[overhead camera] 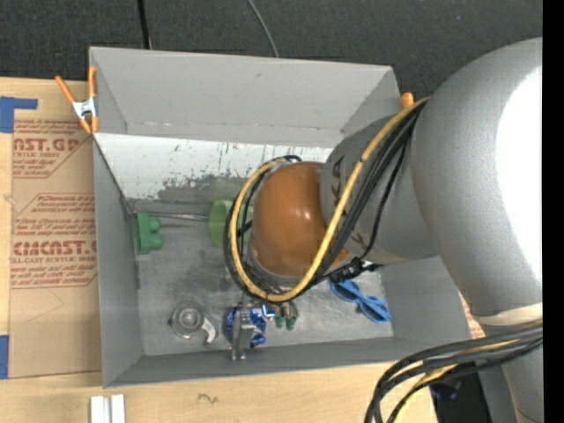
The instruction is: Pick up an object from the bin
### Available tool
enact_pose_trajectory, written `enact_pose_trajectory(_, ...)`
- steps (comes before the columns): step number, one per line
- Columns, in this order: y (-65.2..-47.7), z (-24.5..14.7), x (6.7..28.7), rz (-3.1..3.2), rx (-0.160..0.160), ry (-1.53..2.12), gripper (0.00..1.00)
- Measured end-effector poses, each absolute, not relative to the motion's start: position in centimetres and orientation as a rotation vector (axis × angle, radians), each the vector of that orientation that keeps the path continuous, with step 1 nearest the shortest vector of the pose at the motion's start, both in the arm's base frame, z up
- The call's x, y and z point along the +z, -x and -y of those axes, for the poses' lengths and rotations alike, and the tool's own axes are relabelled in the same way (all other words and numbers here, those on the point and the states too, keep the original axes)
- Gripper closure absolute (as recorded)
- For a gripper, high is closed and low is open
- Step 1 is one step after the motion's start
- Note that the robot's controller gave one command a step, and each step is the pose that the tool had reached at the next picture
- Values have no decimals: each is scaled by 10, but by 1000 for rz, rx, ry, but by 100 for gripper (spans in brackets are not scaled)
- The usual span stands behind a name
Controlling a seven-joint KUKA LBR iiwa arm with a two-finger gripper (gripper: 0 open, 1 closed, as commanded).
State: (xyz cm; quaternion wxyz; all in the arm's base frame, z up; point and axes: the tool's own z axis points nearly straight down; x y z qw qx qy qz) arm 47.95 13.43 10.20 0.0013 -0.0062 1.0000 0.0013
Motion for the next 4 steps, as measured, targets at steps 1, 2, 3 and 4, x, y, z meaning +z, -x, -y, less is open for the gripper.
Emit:
enact_pose_trajectory(1, -486, -101, 74, -3124, 10, 16, 0)
enact_pose_trajectory(2, -488, -102, 75, -3134, 5, 16, 0)
enact_pose_trajectory(3, -489, -103, 76, -3132, 7, 17, 100)
enact_pose_trajectory(4, -491, -104, 153, -3134, 4, 18, 100)
